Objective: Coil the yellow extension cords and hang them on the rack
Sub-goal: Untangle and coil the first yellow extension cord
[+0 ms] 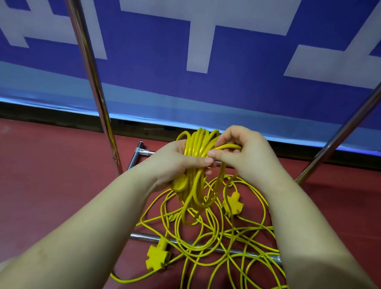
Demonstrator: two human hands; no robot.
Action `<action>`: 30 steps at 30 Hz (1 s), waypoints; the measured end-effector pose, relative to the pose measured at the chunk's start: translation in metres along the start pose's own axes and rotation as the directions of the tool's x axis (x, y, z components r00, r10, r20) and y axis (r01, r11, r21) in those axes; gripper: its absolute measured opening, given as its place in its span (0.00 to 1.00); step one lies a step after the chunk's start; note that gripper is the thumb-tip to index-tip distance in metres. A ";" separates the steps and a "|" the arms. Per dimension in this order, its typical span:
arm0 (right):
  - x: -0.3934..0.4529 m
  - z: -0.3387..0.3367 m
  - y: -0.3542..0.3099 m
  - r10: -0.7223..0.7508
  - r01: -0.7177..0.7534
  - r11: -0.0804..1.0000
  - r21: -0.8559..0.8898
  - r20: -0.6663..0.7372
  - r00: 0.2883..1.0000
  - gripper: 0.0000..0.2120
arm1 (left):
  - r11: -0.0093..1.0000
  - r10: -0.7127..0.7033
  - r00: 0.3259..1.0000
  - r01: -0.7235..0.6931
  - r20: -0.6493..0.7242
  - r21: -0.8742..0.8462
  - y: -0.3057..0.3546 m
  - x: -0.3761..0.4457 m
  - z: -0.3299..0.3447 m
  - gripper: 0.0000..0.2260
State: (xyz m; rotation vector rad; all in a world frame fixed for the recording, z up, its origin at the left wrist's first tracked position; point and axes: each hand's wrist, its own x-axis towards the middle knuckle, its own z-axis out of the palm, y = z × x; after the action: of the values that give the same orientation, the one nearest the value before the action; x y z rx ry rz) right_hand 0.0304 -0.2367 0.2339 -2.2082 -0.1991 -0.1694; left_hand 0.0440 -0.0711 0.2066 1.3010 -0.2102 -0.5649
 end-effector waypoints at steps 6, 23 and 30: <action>0.000 -0.006 0.011 0.121 -0.097 0.970 -0.224 0.095 0.988 0.06 | 0.991 0.122 0.974 -0.109 -0.191 0.077 0.005 0.004 -0.007 0.02; 0.011 -0.005 0.008 0.273 -0.127 0.852 0.508 -0.225 0.935 0.09 | 0.948 0.212 0.886 -0.085 -0.412 0.307 0.004 0.007 -0.030 0.05; 0.007 -0.022 0.008 0.191 -0.148 0.974 0.174 -0.268 0.944 0.07 | 0.998 0.038 0.963 -0.024 -0.266 0.058 -0.008 0.010 -0.016 0.04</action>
State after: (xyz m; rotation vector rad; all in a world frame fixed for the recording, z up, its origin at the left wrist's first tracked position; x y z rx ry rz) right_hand 0.0378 -0.2585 0.2429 -2.0101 0.1340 -0.3596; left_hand 0.0578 -0.0636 0.1926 1.4098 -0.0225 -0.3537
